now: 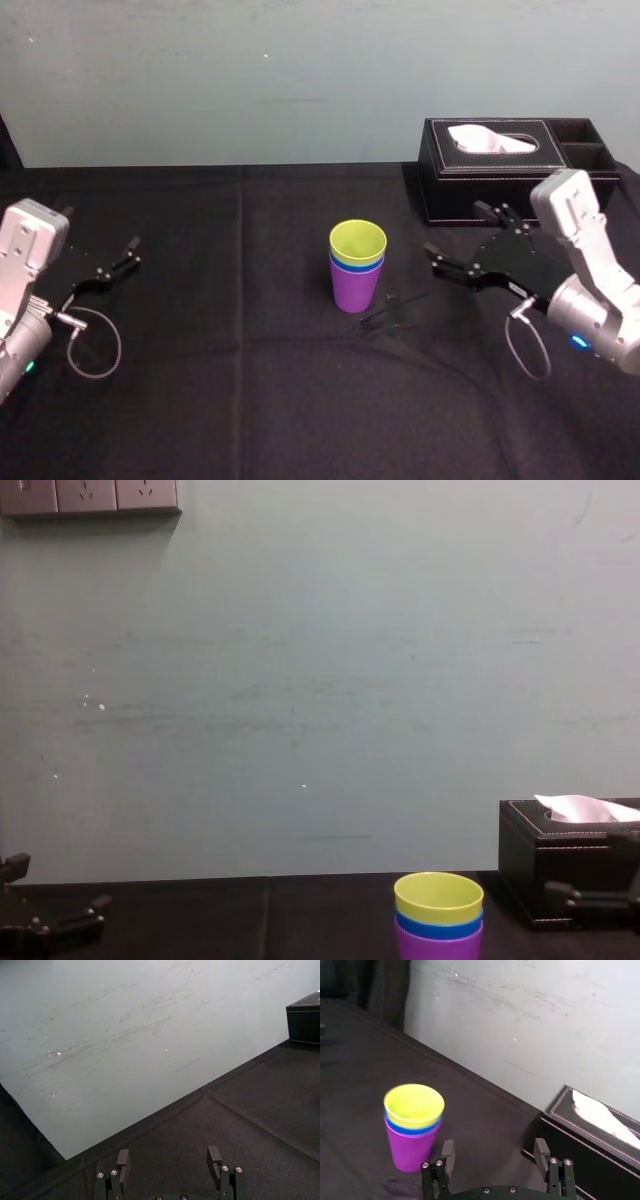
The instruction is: Stack the three plastic cups sequentially using one hand.
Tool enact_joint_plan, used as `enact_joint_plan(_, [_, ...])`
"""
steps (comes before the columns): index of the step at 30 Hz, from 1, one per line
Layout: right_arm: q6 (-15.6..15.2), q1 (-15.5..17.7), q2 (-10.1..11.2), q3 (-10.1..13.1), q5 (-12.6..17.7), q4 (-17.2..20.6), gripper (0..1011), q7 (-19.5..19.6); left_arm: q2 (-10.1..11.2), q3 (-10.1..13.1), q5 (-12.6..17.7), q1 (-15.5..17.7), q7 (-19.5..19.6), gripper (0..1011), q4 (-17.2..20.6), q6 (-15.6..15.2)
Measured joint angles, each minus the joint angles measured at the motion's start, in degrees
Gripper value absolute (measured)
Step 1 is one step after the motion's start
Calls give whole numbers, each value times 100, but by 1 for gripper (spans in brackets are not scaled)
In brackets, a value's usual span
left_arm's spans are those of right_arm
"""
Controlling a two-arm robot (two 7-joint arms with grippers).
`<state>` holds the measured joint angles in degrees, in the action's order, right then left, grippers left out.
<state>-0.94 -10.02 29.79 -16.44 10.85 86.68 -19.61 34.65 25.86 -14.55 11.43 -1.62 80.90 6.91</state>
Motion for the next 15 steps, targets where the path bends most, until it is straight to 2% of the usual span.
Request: enact_joint_plan(15, [89,63,-100,271,-116,-403,1003,-46,0,0,0,0,0,1010,0,0])
